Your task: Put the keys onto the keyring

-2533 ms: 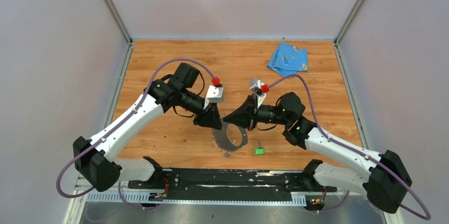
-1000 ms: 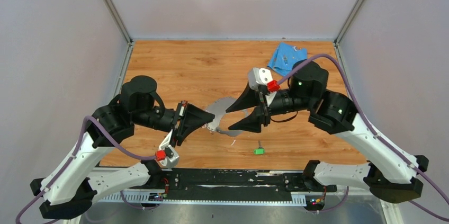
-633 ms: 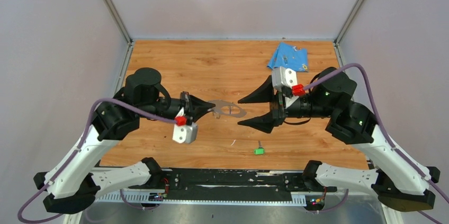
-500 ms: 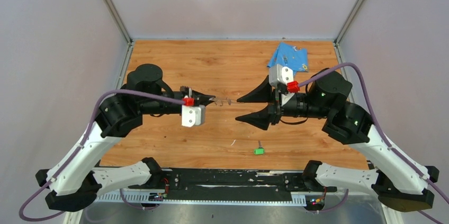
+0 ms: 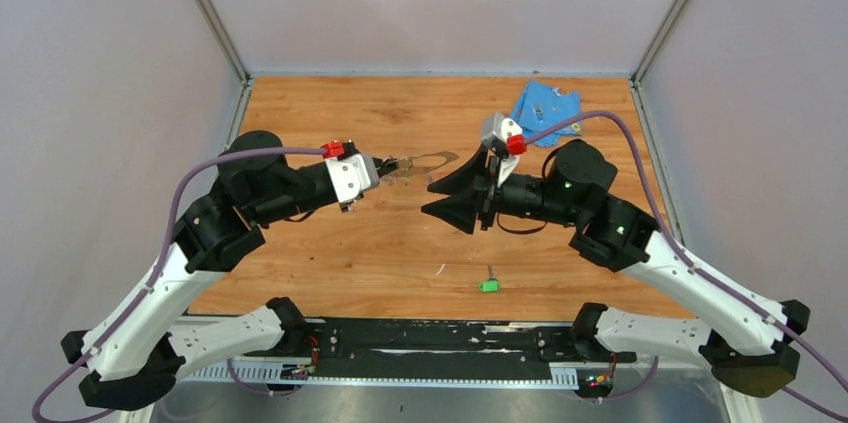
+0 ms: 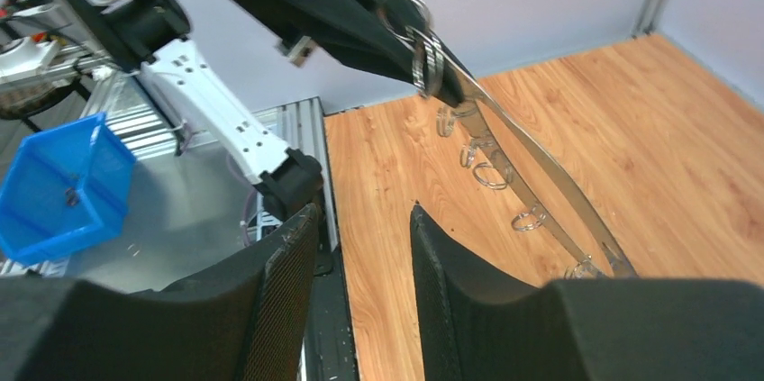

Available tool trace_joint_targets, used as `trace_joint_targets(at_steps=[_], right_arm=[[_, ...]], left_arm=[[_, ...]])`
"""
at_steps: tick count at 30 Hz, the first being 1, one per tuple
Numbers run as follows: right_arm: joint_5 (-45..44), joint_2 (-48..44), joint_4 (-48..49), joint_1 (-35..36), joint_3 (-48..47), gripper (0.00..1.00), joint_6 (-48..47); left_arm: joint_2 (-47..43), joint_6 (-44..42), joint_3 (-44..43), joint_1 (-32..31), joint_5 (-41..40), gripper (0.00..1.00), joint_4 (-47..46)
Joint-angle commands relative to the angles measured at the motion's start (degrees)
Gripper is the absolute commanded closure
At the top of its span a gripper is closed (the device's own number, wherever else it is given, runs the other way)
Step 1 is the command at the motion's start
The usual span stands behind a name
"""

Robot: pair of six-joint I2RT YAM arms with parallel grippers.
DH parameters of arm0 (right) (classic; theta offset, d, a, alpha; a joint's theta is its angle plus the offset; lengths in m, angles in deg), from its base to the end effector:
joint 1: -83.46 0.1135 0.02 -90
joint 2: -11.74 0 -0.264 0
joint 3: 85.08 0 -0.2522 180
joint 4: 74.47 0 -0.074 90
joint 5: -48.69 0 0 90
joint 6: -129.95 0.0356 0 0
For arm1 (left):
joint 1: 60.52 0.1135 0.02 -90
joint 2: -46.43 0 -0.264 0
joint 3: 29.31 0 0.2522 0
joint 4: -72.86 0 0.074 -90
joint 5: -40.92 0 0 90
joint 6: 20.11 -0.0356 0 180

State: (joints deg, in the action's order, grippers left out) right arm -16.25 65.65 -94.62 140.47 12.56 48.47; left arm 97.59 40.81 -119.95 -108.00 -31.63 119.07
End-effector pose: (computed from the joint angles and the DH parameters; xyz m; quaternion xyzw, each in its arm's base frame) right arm 0.0916 0.1687 0.4623 -0.4118 0.5148 0.5189 0.5441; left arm 0.0978 -0.1224 0.4668 0.5368 0.5175 -0.2169 0.6301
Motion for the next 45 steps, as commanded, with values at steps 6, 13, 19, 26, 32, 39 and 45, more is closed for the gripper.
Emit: trace_joint_targets(at_steps=[6,13,19,26,32,39,45], right_arm=[[-8.31,4.69,16.89,0.82,2.81,0.56,7.21],[-13.03,6.9,22.71,0.65,4.01,0.57,10.28],[-14.48,6.73,25.01,0.38,5.18,0.62,12.21],[-15.18,6.6,27.03,0.29,6.26,0.67,14.68],[-13.57,7.82,29.24,0.31,5.71,0.64,16.73],[-13.61,8.72,31.61,0.29,5.67,0.68,17.99],[-13.27,9.55,33.09,0.34,5.64,0.83,19.94]], left_arm=[[-1.03,7.38,4.04,-0.42,-3.63,1.0,-10.42],[-3.0,7.49,7.81,-0.42,-4.83,1.0,-14.27],[-3.99,6.3,9.3,-0.42,-4.56,1.0,-15.01],[-5.65,3.84,11.43,-0.65,-3.75,1.0,-16.02],[-6.31,1.19,12.79,-1.24,-4.75,1.0,-15.99],[-7.15,-2.15,14.43,-2.39,-5.77,1.0,-15.99],[-7.06,-6.14,15.92,-3.34,-7.69,1.0,-15.36]])
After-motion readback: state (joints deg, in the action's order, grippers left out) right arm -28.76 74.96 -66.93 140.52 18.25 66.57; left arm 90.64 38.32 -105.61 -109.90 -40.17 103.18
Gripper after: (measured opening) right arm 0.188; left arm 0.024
